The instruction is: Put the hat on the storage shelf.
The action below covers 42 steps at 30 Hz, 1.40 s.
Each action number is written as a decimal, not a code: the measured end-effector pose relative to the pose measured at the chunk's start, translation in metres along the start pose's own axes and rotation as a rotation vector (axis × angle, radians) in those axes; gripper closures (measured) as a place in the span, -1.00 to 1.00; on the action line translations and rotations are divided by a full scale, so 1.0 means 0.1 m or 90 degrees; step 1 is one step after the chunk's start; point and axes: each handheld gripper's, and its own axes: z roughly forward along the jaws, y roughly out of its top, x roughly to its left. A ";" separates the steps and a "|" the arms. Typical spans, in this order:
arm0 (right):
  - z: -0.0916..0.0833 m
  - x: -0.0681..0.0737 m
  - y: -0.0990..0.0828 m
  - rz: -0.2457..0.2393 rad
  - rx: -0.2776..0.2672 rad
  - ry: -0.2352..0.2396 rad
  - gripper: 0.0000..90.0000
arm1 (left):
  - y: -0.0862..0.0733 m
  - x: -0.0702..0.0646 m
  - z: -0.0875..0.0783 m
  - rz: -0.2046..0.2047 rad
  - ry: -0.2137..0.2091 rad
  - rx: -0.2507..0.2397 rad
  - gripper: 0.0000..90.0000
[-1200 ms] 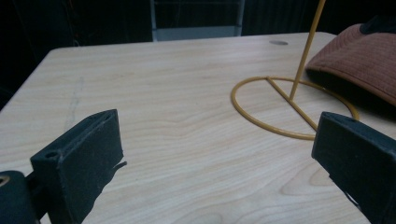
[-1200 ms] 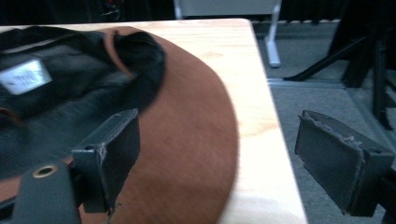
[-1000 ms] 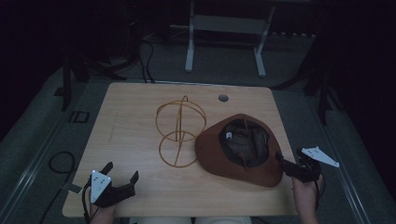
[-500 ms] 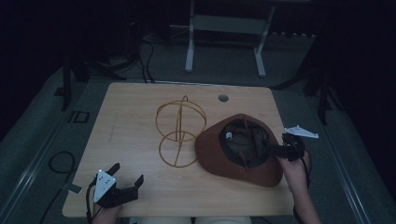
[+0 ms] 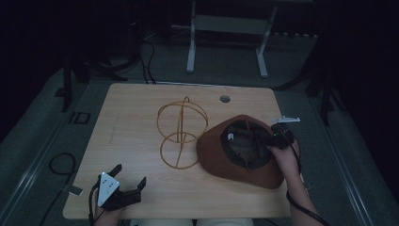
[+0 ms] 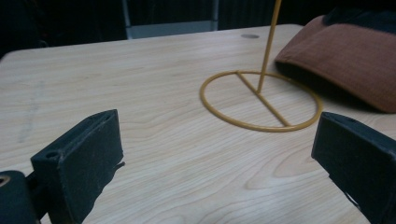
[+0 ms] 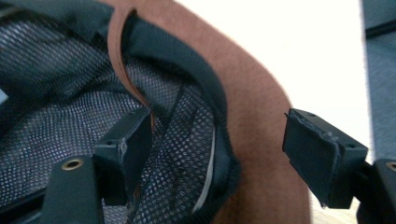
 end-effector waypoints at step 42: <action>-0.76 -0.06 -0.02 0.050 -0.158 -0.047 0.88 | 0.19 0.09 -0.05 -0.052 0.010 0.053 -0.94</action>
